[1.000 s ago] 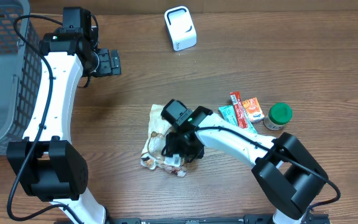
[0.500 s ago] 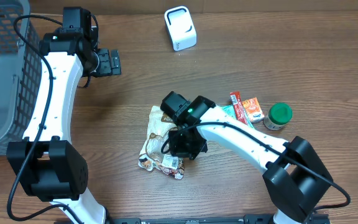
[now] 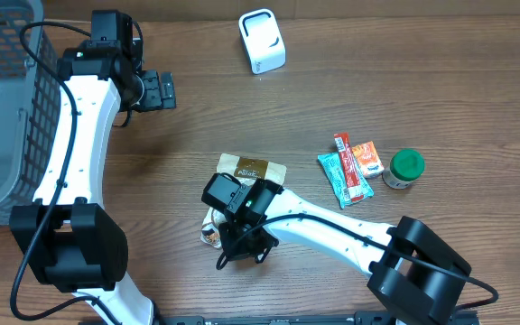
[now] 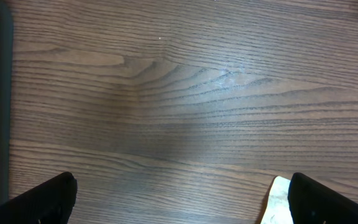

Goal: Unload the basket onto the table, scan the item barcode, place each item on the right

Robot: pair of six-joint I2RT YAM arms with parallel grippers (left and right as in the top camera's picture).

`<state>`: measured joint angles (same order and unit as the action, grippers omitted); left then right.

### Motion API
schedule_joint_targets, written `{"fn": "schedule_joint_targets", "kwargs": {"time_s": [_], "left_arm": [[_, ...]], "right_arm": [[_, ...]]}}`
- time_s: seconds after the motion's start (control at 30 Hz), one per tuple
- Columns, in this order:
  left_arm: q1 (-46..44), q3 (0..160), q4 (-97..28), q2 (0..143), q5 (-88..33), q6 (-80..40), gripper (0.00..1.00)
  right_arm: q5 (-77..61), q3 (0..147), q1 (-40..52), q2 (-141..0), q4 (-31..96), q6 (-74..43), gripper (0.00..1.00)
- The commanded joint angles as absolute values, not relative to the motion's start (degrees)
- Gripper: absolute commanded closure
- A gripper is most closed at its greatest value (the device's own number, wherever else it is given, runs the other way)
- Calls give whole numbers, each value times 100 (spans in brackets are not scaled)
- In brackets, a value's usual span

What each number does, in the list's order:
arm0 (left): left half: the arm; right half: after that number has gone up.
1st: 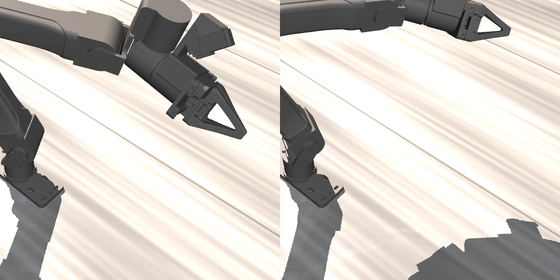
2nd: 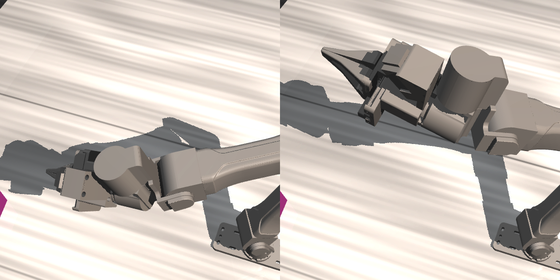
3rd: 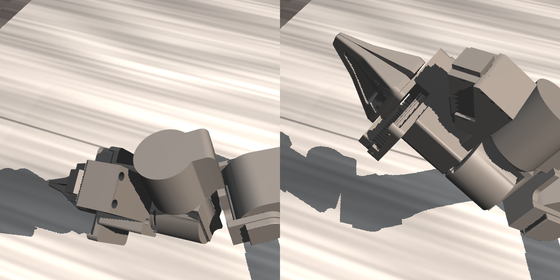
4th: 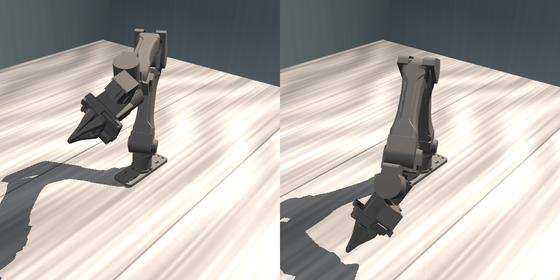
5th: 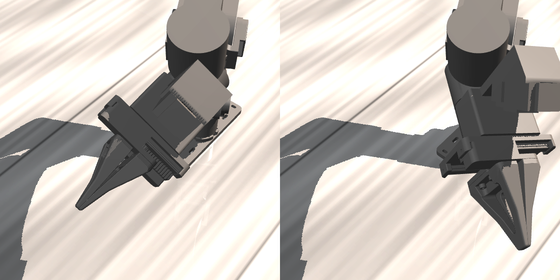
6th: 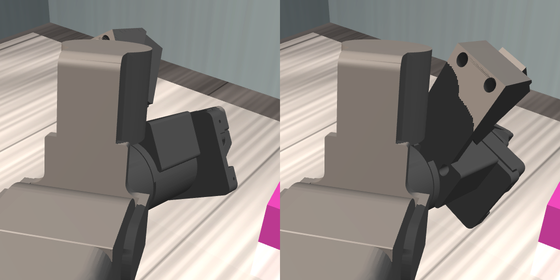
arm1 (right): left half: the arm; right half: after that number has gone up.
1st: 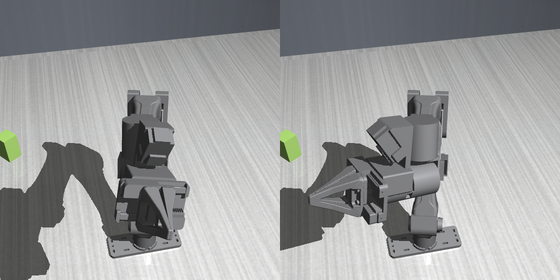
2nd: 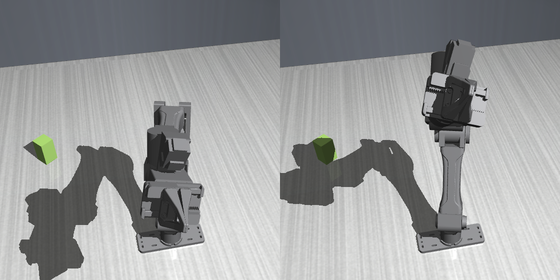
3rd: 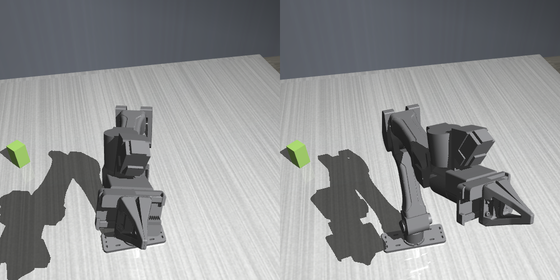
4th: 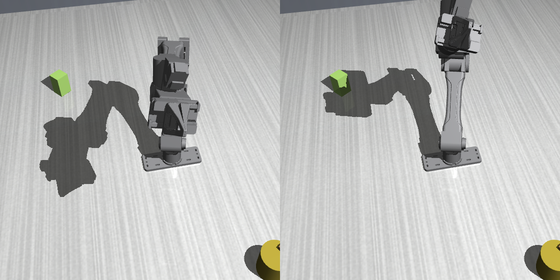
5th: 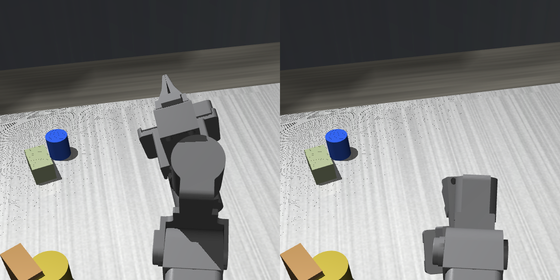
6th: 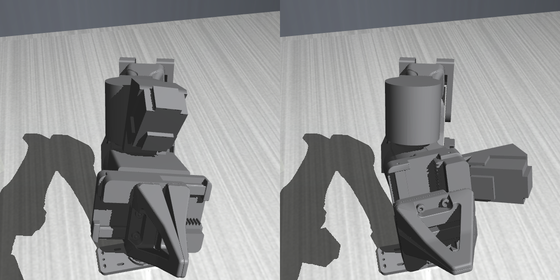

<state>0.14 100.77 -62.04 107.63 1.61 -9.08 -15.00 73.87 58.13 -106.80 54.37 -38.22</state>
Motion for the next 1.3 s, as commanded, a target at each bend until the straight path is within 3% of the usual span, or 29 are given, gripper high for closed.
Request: {"fn": "schedule_joint_targets", "kwargs": {"time_s": [0.0,0.37,0.57,0.9,1.07,1.27], "left_arm": [[45,10173,-6187,10748,193,-987,0],[45,10173,-6187,10748,193,-987,0],[45,10173,-6187,10748,193,-987,0],[45,10173,-6187,10748,193,-987,0],[45,10173,-6187,10748,193,-987,0],[45,10173,-6187,10748,193,-987,0]], "right_arm": [[-1481,7282,5918,-10698,5286,-3988,96],[-1511,7279,5983,-11236,4862,-4049,96],[-1487,7293,5712,-11236,4034,-4049,94],[19,7293,5498,-11236,2412,-3741,94],[32,7352,5315,-11222,1428,-3391,89],[-180,8073,4858,-10678,2425,-2923,72]]}}
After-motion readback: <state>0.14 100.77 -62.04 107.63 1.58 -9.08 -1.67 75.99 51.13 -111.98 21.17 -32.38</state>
